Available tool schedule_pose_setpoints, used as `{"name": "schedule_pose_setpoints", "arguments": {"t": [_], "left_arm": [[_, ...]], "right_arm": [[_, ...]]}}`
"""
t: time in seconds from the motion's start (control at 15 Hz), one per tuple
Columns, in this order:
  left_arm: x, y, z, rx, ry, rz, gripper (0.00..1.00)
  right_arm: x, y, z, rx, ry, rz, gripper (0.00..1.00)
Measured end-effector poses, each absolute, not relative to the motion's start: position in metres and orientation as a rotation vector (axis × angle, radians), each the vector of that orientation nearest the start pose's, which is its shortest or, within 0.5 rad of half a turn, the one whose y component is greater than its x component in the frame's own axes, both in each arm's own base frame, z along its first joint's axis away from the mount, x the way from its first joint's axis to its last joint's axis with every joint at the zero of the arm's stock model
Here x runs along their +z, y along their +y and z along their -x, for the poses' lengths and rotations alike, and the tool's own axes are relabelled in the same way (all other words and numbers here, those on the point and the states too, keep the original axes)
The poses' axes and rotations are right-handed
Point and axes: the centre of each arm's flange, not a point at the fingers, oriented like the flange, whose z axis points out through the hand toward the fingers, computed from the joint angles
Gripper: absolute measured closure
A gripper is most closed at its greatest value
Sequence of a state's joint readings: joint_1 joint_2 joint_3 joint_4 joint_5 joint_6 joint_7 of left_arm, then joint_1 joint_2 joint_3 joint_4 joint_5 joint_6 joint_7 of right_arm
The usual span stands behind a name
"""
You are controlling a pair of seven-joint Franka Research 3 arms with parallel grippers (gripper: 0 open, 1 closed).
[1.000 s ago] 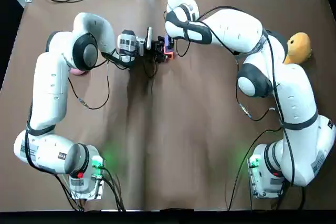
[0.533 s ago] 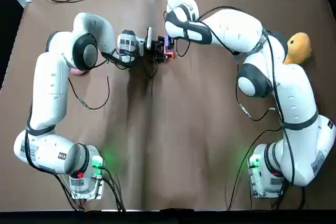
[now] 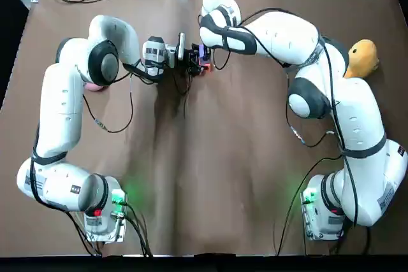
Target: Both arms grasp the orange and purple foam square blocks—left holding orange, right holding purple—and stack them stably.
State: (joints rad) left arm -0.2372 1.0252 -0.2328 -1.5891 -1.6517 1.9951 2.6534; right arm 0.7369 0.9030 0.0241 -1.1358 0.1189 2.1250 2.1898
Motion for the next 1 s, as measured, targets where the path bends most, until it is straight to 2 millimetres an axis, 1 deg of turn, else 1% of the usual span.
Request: {"name": "schedule_pose_setpoints", "arguments": {"t": [0.47,1.0], "left_arm": [[0.0569,-0.3383,-0.5650,1.107,-1.362,-1.229,0.35],[0.0570,-0.3384,-0.5649,1.107,-1.362,-1.229,0.35]], "right_arm": [[0.2655,0.5341,-0.5630,0.181,2.075,2.221,0.44],[0.2657,0.5325,-0.5648,0.204,2.148,2.148,0.44]]}}
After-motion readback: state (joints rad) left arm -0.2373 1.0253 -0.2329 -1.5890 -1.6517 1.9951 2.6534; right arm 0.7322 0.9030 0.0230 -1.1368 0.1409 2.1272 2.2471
